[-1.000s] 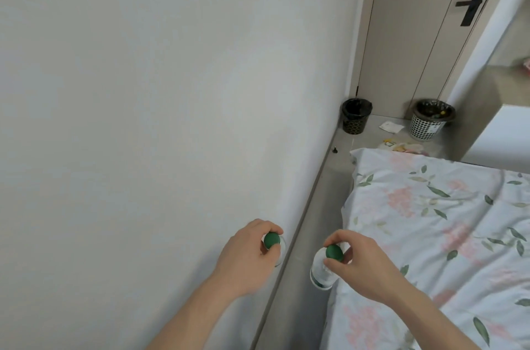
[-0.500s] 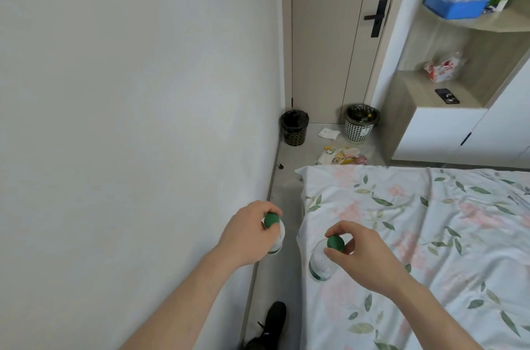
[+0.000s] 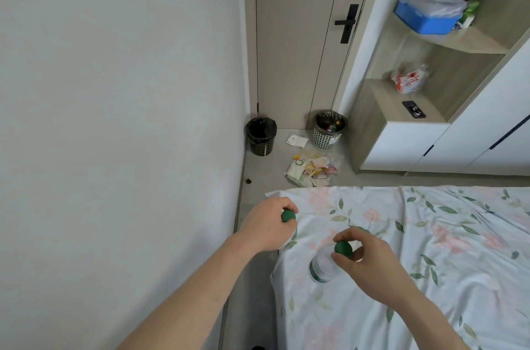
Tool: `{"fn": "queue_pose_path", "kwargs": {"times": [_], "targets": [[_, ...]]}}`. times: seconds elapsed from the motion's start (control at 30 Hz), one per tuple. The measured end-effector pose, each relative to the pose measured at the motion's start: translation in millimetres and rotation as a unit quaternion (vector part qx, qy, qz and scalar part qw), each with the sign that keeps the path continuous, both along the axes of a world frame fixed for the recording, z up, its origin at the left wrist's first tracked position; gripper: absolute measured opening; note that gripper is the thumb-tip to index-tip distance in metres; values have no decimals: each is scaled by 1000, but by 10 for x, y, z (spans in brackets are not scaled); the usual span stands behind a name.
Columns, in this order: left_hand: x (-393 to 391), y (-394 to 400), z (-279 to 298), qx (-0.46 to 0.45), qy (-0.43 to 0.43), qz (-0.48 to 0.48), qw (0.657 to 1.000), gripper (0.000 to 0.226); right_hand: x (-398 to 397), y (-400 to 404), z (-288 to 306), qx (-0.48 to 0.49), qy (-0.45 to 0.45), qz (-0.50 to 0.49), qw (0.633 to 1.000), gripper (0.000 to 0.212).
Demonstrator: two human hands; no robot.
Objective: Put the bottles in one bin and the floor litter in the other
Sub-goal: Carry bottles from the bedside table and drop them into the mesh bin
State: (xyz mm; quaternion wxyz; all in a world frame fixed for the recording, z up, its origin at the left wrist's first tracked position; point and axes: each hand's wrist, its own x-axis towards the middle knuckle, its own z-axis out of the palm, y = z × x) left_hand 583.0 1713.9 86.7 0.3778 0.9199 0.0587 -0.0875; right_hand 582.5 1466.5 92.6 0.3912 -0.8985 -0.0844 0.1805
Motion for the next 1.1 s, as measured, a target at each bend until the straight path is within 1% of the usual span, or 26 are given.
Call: {"fn": "queue_pose_path", "kwargs": {"times": [0.17,0.3,0.43,0.6,0.77,0.87,1.0,1.1], "targets": [[295,69,-4,2,-12,-14,1000,26,280,-78,105,-10,-10,-12,1000,20],[484,197,-102,-22,-15,2,1000,26,555,3,74,-16,-24,-5,1000,20],[804,396,-198,-35,0,11,999,22,865,210,4,-7,-2,14,1000,20],[1828,626,-312,-30,0,2,1000,22,1696,549,-54,19,-15,-17,1000,19],[3022,905,-506,-21,26,-32,999,24,2608,976,-275,27,9,-62,998,21],[3651,1093,-538,-10,54,-46,997,25,3079,1185,-273,24,16,-83,996,22],[4355,1185,-483,-4,62,-64,996,23,3596,1235,-147,17,4,-117,993,22],[4709,1150,-414,-4,61,-77,995,23,3882,1122,-82,1,-9,-129,992,22]]}}
